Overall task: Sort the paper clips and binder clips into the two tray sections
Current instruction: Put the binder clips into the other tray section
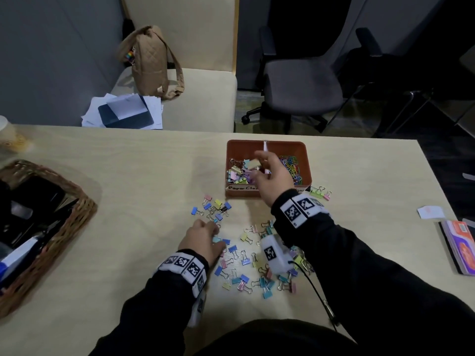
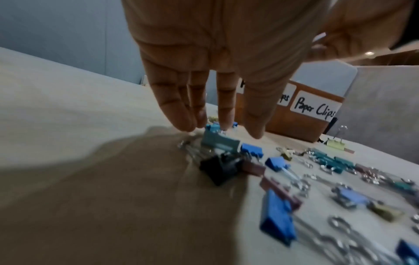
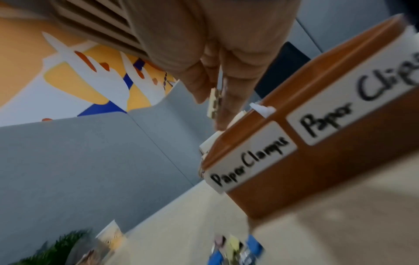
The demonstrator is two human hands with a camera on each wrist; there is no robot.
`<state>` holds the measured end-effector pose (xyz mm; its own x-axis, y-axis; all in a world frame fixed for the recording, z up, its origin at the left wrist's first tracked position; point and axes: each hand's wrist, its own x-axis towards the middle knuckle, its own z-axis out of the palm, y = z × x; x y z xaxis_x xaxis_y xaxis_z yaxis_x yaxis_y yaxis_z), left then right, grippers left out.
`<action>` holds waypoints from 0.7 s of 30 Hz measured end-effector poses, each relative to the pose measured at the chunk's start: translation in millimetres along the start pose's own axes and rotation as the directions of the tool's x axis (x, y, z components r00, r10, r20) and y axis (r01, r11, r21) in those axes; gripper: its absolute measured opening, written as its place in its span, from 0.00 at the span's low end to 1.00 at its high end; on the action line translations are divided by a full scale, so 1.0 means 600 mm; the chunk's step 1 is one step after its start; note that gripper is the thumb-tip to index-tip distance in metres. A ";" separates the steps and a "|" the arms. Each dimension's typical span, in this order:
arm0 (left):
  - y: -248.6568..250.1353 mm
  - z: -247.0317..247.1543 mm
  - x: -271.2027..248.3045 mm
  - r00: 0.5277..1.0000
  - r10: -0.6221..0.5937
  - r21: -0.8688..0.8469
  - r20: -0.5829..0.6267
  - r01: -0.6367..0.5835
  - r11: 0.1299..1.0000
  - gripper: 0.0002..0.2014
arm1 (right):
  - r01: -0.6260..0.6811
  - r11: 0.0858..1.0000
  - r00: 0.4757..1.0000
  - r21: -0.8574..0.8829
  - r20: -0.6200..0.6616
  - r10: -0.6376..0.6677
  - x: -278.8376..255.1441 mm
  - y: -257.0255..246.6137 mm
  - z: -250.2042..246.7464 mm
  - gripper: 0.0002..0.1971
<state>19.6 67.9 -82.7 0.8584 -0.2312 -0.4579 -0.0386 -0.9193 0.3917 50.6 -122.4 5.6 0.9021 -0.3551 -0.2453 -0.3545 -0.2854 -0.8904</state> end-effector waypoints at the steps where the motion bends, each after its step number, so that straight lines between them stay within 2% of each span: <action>1: 0.002 0.004 0.000 1.000 -0.011 -0.007 -0.013 0.011 1.000 0.18 | 0.032 0.999 0.999 -0.022 -0.014 -0.032 0.000 -0.005 0.000 0.21; 3: 0.006 0.010 0.003 0.999 -0.014 0.008 -0.032 0.014 1.000 0.15 | 0.067 0.995 0.998 -0.075 -0.004 -0.068 -0.008 -0.003 -0.005 0.23; 5: 0.008 0.011 0.006 0.999 -0.015 0.013 -0.036 0.015 1.000 0.12 | 0.068 0.990 0.997 -0.125 0.041 -0.064 -0.020 0.017 -0.014 0.18; 7: 0.008 0.011 0.007 0.999 -0.034 -0.029 -0.038 0.033 0.999 0.13 | 0.034 0.987 0.997 -0.159 0.079 -0.021 -0.037 0.051 -0.026 0.10; 10: 0.012 0.008 0.009 0.997 -0.035 -0.135 -0.062 0.026 0.990 0.17 | -0.018 0.950 0.997 -0.312 0.066 0.040 -0.058 0.114 -0.054 0.08; 13: 0.027 -0.006 0.010 0.986 0.075 -0.249 -0.151 -0.112 0.962 0.17 | -0.090 0.876 0.991 -0.474 0.042 0.124 -0.072 0.167 -0.083 0.08; 16: 0.060 -0.035 0.009 0.936 0.205 -0.278 -0.287 -0.286 0.917 0.14 | -0.107 0.769 0.983 -0.630 0.048 0.177 -0.080 0.201 -0.104 0.16; 19: 0.105 -0.074 0.020 0.883 0.241 -0.344 -0.402 -0.390 0.854 0.13 | -0.110 0.696 0.964 -0.710 0.095 0.249 -0.089 0.216 -0.113 0.24; 21: 0.129 -0.093 0.037 0.865 0.247 -0.336 -0.437 -0.412 0.847 0.14 | -0.107 0.670 0.951 -0.735 0.120 0.284 -0.095 0.220 -0.113 0.27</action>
<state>64.4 9.5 -17.8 0.9563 -0.2883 0.0493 -0.2145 -0.5767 0.7883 -64.4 -199.9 -71.8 0.7870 -0.3121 -0.5322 -0.5151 -0.8072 -0.2882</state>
